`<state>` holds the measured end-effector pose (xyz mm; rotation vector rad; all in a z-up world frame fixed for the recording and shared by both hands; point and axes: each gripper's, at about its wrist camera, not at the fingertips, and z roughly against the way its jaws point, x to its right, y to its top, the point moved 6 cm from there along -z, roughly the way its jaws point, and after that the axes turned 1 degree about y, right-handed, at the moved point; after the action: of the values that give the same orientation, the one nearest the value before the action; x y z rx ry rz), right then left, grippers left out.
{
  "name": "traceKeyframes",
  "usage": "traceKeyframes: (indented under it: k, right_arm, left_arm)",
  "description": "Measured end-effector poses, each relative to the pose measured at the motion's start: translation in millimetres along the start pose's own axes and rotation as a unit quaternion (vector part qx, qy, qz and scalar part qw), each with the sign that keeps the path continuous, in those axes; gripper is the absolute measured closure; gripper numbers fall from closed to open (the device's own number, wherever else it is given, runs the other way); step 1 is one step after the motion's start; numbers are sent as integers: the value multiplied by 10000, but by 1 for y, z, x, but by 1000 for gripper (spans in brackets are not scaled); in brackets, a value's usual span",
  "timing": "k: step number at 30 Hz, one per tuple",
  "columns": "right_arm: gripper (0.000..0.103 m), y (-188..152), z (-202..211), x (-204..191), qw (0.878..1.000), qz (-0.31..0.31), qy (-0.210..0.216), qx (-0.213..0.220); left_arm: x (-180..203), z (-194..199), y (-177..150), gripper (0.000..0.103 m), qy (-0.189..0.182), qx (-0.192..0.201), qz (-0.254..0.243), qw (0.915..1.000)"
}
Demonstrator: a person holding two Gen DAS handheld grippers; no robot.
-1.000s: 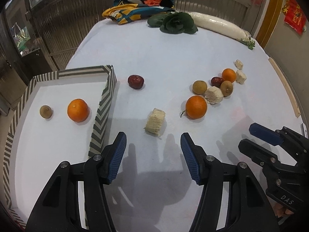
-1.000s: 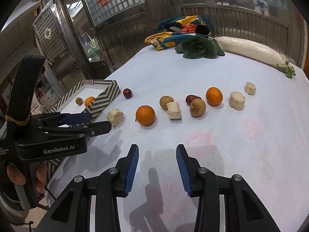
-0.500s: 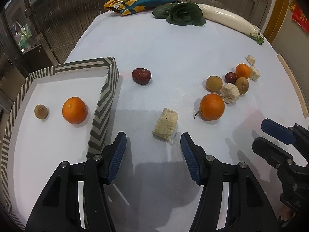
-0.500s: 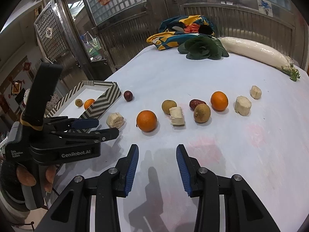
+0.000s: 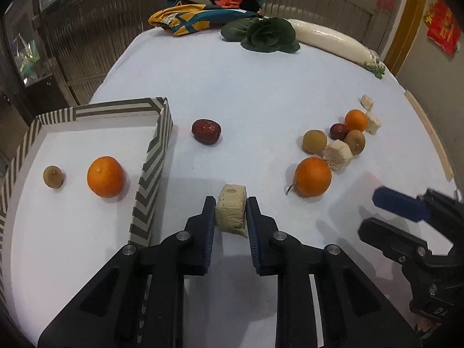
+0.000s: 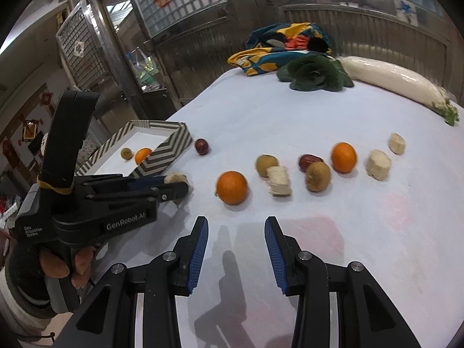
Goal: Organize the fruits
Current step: 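Grasp another orange with the right gripper while the left gripper lifts the chunk, then carry the yam chunk and orange into the tray and release both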
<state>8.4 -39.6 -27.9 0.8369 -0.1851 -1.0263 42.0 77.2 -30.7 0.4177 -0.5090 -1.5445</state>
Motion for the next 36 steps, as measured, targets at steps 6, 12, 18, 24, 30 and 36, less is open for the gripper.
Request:
traceKeyframes:
  k: [6, 12, 18, 24, 30, 36]
  right_arm:
    - [64, 12, -21, -8, 9998, 97, 24, -156]
    - [64, 25, -52, -3, 9992, 111, -196, -344]
    - [73, 23, -53, -5, 9986, 271, -401, -225]
    - [73, 17, -27, -6, 9989, 213, -425, -34]
    - [73, 6, -19, -8, 9992, 179, -364, -49]
    - [73, 3, -18, -14, 9994, 229, -259, -64]
  left_arm:
    - [-1, 14, -5, 86, -54, 108, 22, 9999]
    - [-4, 28, -9, 86, -57, 225, 34, 9997]
    - [-10, 40, -9, 86, -2, 357, 46, 9994]
    - [-8, 38, -18, 86, -199, 94, 35, 9998]
    - [-4, 34, -25, 68, 13, 26, -41, 10000]
    - [-4, 36, -30, 52, 2, -69, -74, 9999]
